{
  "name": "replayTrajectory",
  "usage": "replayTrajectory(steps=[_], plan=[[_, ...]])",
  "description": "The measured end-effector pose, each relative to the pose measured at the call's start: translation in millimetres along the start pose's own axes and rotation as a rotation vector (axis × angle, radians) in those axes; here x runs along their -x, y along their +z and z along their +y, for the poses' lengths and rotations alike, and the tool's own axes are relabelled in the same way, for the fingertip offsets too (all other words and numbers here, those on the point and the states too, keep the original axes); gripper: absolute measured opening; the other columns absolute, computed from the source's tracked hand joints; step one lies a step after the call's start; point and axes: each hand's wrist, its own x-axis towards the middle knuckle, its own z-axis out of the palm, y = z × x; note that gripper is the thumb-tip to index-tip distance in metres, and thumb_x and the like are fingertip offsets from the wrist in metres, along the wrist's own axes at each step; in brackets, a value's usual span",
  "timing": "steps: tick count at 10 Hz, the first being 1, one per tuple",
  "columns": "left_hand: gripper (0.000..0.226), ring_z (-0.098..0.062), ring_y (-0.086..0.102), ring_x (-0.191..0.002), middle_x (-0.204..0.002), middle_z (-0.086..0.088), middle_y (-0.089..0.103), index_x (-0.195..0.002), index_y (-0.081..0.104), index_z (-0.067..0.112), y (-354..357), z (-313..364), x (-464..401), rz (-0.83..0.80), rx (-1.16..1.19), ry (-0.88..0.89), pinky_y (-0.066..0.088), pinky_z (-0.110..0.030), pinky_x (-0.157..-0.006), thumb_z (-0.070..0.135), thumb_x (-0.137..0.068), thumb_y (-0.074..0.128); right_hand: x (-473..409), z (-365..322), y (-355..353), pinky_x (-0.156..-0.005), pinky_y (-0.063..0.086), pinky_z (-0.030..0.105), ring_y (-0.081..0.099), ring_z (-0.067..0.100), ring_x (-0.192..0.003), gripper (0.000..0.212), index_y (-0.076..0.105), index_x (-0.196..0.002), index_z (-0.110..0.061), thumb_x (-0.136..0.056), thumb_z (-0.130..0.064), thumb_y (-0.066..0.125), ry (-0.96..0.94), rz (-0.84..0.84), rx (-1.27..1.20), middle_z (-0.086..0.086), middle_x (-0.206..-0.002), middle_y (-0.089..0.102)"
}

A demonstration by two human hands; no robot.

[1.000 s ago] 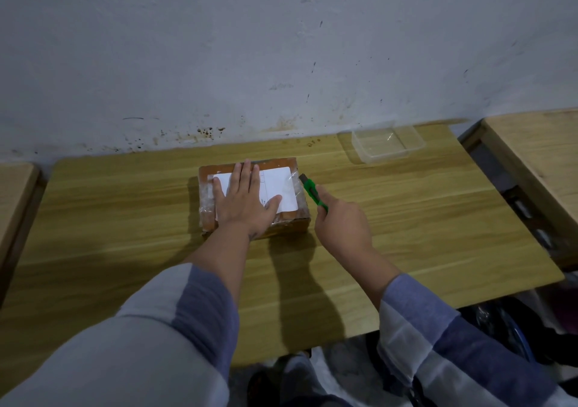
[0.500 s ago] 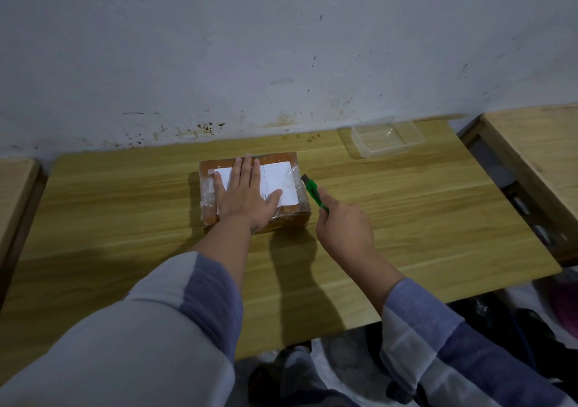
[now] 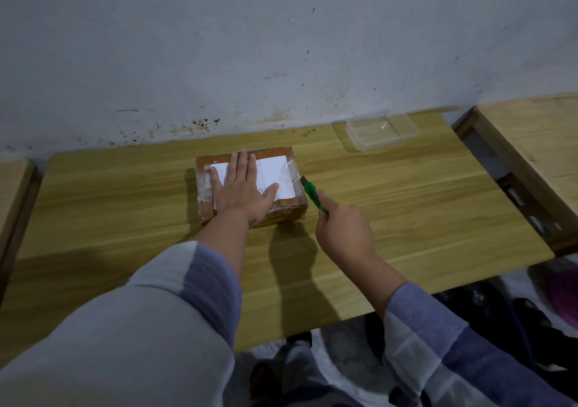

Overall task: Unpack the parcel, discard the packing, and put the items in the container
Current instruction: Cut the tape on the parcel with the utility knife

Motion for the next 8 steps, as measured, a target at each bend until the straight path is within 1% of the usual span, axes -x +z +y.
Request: replayTrajectory(steps=[1,2,3,4,5,6,7,8], plan=[[0.079,-0.016,-0.022,-0.145,-0.159,0.001,-0.021,-0.151,-0.011,0.019,-0.7,-0.4,0.0,-0.001,-0.007,0.0,-0.008,-0.055,-0.116,0.065,-0.092,0.015,4.5,3.0,-1.8,-0.07,0.046,0.035,0.062,0.034,-0.091,0.048,0.038,-0.142,-0.029,-0.095,-0.021,0.04,0.001,-0.004,-0.072,0.014,-0.096,0.07],[0.079,-0.016,-0.022,-0.145,-0.159,0.001,-0.021,-0.151,-0.011,0.018,-0.9,-0.5,0.5,-0.005,-0.007,0.001,-0.008,-0.055,-0.116,0.065,-0.092,0.015,7.5,9.1,-2.1,-0.067,0.046,0.033,0.063,0.032,-0.086,0.048,0.043,-0.139,-0.03,-0.093,-0.018,0.044,0.021,-0.022,-0.188,0.013,-0.096,0.07],[0.079,-0.016,-0.022,-0.145,-0.159,0.0,-0.021,-0.151,-0.011,0.018,-0.8,0.2,0.8,-0.008,-0.01,0.003,-0.008,-0.055,-0.116,0.065,-0.092,0.015,11.0,14.1,-0.5,-0.061,0.041,0.029,0.063,0.029,-0.079,0.048,0.045,-0.138,-0.031,-0.092,-0.017,0.047,0.047,-0.03,-0.267,0.013,-0.093,0.071],[0.08,-0.017,-0.022,-0.145,-0.158,0.0,-0.021,-0.151,-0.012,0.018,-1.1,0.0,0.0,-0.012,-0.018,-0.001,-0.009,-0.055,-0.116,0.065,-0.092,0.014,17.0,16.8,0.9,-0.064,0.047,0.033,0.064,0.03,-0.082,0.047,0.047,-0.137,-0.029,-0.091,-0.017,0.048,0.059,-0.037,-0.271,0.012,-0.097,0.071],[0.08,-0.017,-0.022,-0.145,-0.158,0.0,-0.022,-0.151,-0.012,0.018,-1.1,-0.4,0.2,-0.021,-0.019,0.004,-0.009,-0.054,-0.116,0.065,-0.092,0.013,24.5,20.1,3.0,-0.064,0.042,0.028,0.065,0.03,-0.086,0.047,0.048,-0.136,-0.031,-0.091,-0.017,0.049,0.068,-0.029,-0.273,0.011,-0.101,0.072],[0.08,-0.017,-0.023,-0.145,-0.158,0.0,-0.022,-0.151,-0.012,0.018,-0.8,0.1,1.5,-0.023,0.001,0.014,-0.01,-0.054,-0.116,0.065,-0.092,0.015,29.4,24.3,0.8,-0.063,0.045,0.028,0.064,0.025,-0.08,0.047,0.046,-0.137,-0.033,-0.092,-0.02,0.047,0.165,0.027,-0.38,0.008,-0.107,0.071],[0.08,-0.017,-0.023,-0.145,-0.158,0.001,-0.021,-0.151,-0.011,0.018,-3.3,-2.0,-0.6,-0.039,0.025,0.026,-0.011,-0.054,-0.116,0.066,-0.092,0.016,28.7,24.5,3.8,-0.064,0.055,0.04,0.056,0.018,-0.065,0.055,0.027,-0.143,-0.045,-0.094,-0.026,0.044,0.228,0.045,-0.574,0.006,-0.103,0.068],[0.081,-0.015,-0.019,-0.146,-0.159,0.002,-0.017,-0.151,-0.01,0.02,-7.4,-5.2,-1.1,-0.054,0.104,0.039,-0.011,-0.054,-0.115,0.067,-0.091,0.017,21.0,15.1,12.2,-0.077,0.056,0.051,0.06,0.021,-0.079,0.058,0.015,-0.142,-0.053,-0.096,-0.031,0.043,0.166,-0.022,-0.628,0.001,-0.131,0.057]])
